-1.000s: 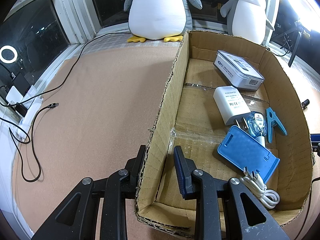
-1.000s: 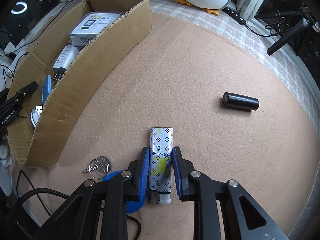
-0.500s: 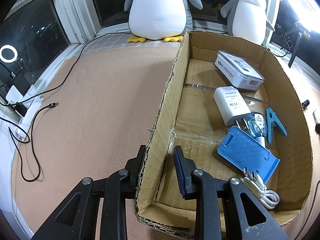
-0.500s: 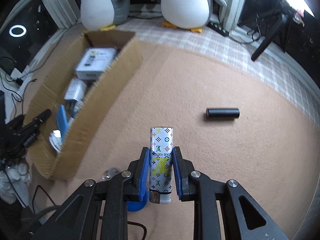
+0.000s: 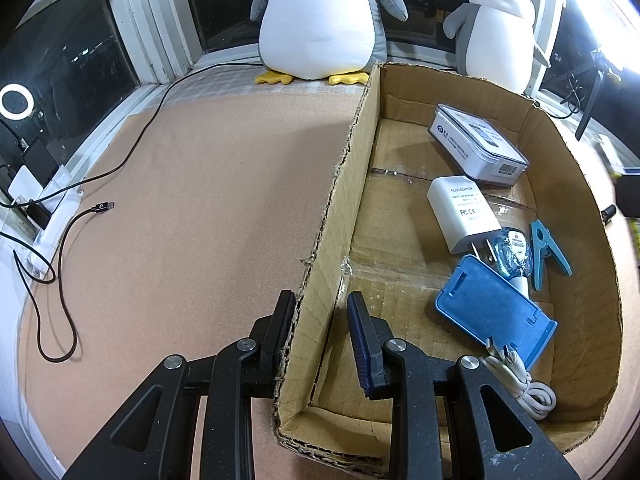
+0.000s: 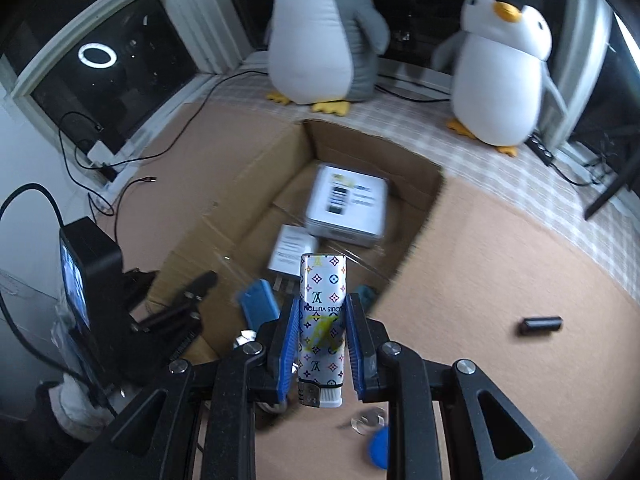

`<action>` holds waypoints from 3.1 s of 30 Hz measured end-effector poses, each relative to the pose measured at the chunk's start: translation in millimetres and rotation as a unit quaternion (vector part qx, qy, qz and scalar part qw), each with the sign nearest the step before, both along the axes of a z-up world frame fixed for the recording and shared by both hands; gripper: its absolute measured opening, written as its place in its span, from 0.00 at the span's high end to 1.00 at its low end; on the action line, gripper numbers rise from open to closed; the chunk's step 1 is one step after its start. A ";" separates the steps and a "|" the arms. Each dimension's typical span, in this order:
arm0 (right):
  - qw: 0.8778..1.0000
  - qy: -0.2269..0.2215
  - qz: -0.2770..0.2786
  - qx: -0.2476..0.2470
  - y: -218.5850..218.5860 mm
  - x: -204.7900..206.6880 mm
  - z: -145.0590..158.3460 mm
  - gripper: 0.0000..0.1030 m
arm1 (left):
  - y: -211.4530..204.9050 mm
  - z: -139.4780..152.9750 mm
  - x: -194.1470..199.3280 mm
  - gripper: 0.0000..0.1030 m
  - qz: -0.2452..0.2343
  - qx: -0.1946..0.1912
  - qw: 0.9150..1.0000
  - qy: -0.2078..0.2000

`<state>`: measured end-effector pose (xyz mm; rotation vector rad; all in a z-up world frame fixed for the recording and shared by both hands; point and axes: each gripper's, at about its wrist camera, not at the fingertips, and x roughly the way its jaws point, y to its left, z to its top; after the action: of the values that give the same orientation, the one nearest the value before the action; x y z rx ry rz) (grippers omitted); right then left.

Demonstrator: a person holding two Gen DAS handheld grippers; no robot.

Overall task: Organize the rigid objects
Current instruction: 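Carry the lighter into the box and open the right tool, then move the right tool to the black cylinder on the carpet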

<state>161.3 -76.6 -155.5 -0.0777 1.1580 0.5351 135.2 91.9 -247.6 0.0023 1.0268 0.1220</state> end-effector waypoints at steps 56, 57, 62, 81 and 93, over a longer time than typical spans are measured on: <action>0.996 0.064 -0.044 0.047 5.2 28.1 -15.2 0.74 | 1.6 -1.2 1.2 0.72 0.001 0.000 1.000 -0.002; 0.996 0.062 -0.052 0.048 -2.5 27.3 -13.3 0.74 | 1.5 -1.3 1.2 0.72 0.001 0.000 1.000 -0.002; 0.994 0.048 -0.093 0.042 -44.1 24.2 -5.9 0.72 | 1.4 -0.6 1.3 0.72 0.000 0.001 1.000 -0.002; 0.941 0.107 -0.319 0.033 -206.9 57.4 -52.7 0.71 | 0.6 -0.4 0.8 0.72 0.000 0.000 1.000 -0.002; 0.927 0.131 -0.349 0.028 -211.4 72.7 -71.6 0.71 | 0.0 -1.1 1.1 0.72 0.001 -0.001 1.000 -0.002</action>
<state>234.0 -288.0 -227.1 0.4583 1.3315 -0.0624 136.3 91.9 -248.7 -0.0012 1.0235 0.1213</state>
